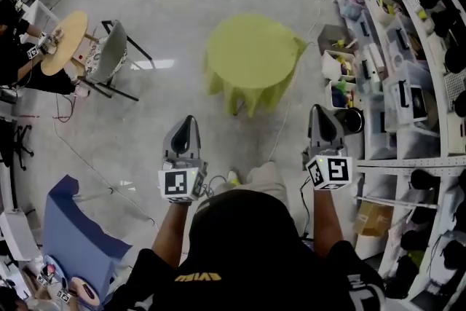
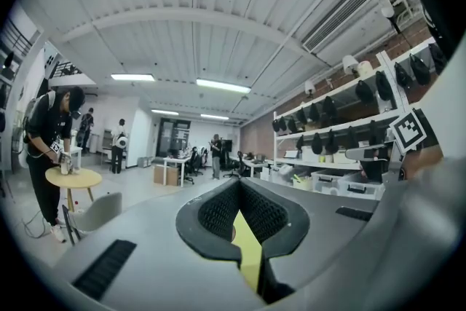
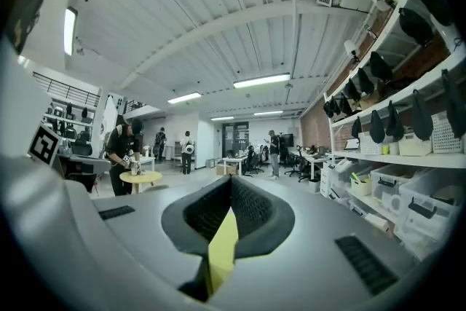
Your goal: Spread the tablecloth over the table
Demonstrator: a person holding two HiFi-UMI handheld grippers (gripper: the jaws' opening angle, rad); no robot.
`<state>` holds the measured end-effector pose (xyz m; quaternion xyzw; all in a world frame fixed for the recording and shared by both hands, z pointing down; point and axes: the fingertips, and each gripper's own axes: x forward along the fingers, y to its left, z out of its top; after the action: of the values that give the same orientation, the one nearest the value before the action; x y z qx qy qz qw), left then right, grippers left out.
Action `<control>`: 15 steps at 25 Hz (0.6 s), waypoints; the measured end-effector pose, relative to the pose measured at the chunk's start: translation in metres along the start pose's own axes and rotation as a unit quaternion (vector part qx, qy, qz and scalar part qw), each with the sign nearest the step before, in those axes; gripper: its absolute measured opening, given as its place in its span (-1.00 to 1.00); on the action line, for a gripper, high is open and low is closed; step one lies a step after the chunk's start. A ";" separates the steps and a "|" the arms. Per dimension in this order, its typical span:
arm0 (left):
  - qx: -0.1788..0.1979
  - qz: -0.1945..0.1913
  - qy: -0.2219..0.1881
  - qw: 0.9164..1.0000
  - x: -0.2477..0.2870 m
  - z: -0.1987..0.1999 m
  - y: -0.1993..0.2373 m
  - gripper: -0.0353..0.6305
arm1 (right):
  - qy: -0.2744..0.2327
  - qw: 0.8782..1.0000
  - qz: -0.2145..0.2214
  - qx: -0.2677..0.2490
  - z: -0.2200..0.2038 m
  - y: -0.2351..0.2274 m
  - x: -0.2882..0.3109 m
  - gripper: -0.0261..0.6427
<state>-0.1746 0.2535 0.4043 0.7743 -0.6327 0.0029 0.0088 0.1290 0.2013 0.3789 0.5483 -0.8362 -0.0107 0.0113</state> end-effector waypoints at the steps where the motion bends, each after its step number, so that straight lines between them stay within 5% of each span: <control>1: -0.005 -0.004 0.001 1.000 -0.001 -0.002 -0.004 -0.84 | 0.003 1.000 -0.004 -0.002 -0.001 -0.003 -0.007 -0.92; 15: 0.024 -0.038 -0.002 0.999 -0.006 0.003 -0.028 -0.84 | -0.005 1.000 -0.004 -0.019 0.008 0.006 -0.023 -0.92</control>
<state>-0.1486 0.2651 0.4013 0.7977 -0.6028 0.0165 -0.0106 0.1323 0.2249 0.3710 0.5513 -0.8336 -0.0297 0.0174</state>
